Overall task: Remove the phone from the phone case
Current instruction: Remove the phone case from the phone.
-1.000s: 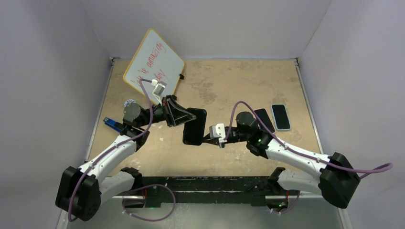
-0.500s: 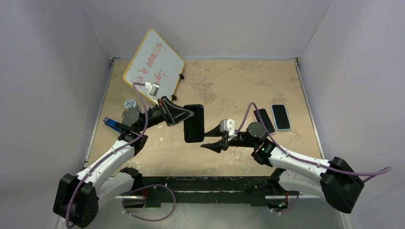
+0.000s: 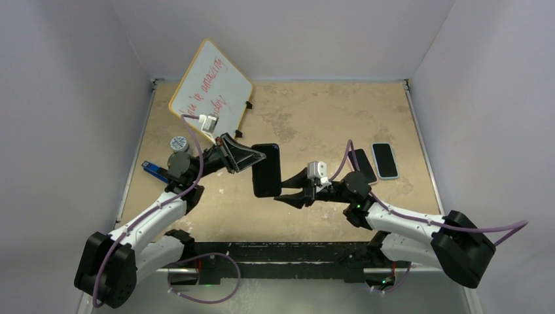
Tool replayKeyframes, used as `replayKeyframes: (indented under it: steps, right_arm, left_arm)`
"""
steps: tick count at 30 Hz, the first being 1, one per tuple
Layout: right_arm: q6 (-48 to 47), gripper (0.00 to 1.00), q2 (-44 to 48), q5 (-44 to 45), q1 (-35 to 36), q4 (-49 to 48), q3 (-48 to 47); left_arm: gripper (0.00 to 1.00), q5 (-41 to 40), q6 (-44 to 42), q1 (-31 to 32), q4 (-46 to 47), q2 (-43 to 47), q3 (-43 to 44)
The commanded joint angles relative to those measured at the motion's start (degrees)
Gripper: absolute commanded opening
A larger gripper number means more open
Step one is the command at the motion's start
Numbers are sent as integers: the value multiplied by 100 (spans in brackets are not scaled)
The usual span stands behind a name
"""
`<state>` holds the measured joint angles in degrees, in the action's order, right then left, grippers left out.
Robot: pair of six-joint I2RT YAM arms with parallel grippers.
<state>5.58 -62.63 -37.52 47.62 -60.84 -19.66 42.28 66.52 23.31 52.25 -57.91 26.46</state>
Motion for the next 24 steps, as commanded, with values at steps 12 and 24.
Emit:
replayKeyframes:
  steps: [12,24]
  right_arm:
    - [-518,26,383,-836,-67,514,-300]
    - [809,13,-2,-258,-208,-1014,-176]
  left_arm:
    - [0,380,223,7,-136,-54,536]
    - [0,623,575,18,506,-87,330]
